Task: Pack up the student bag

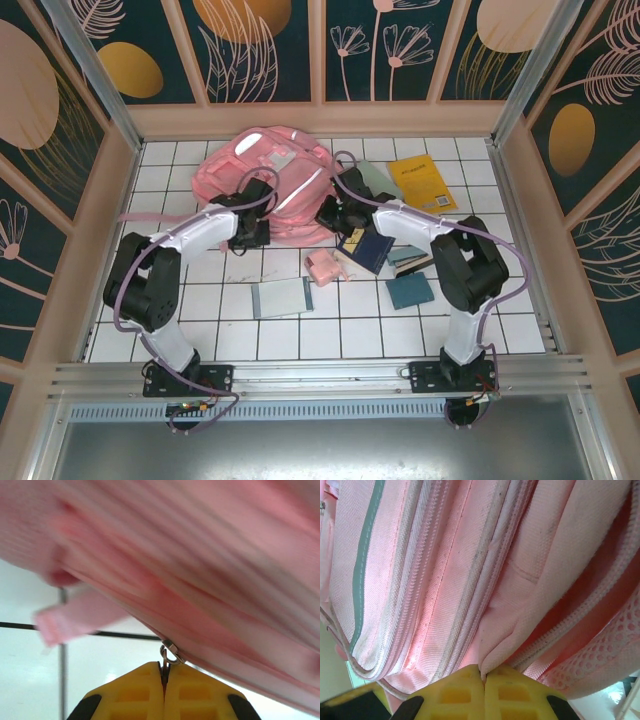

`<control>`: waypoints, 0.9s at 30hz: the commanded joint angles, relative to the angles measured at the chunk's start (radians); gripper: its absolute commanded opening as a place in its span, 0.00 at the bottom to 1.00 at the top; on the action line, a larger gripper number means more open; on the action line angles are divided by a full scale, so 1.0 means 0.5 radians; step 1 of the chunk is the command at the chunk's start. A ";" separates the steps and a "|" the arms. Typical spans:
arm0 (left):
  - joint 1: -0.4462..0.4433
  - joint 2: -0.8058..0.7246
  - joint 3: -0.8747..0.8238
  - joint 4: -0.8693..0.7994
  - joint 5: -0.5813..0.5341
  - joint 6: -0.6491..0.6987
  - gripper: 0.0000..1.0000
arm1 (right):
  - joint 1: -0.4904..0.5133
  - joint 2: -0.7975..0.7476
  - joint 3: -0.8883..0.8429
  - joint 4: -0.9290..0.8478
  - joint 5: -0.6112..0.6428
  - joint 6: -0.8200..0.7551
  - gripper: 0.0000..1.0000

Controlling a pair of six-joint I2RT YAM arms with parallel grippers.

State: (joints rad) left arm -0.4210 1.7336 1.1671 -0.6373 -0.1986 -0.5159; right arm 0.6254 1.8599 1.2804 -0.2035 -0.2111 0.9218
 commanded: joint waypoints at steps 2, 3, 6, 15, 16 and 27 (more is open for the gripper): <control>0.214 0.047 0.060 -0.194 -0.353 0.034 0.00 | -0.066 -0.106 -0.054 0.029 0.074 -0.092 0.00; 0.261 0.073 0.088 -0.177 -0.368 0.041 0.00 | -0.068 -0.110 -0.055 0.034 0.063 -0.102 0.00; 0.406 0.140 0.176 -0.149 -0.365 0.032 0.00 | -0.072 -0.122 -0.052 0.039 0.034 -0.131 0.00; 0.460 -0.270 -0.046 -0.272 -0.396 -0.163 0.00 | -0.117 0.078 0.257 -0.023 -0.097 -0.383 0.00; 0.458 -0.339 -0.100 -0.276 -0.368 -0.179 0.00 | -0.122 0.122 0.325 -0.041 -0.126 -0.421 0.00; 0.443 -0.681 -0.402 -0.208 0.092 -0.316 0.00 | -0.094 0.553 0.928 -0.088 -0.262 -0.590 0.00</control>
State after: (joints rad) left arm -0.2150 1.4208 0.9955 -0.6773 -0.1574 -0.6331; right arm 0.6048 2.0834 1.6695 -0.2371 -0.3748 0.6777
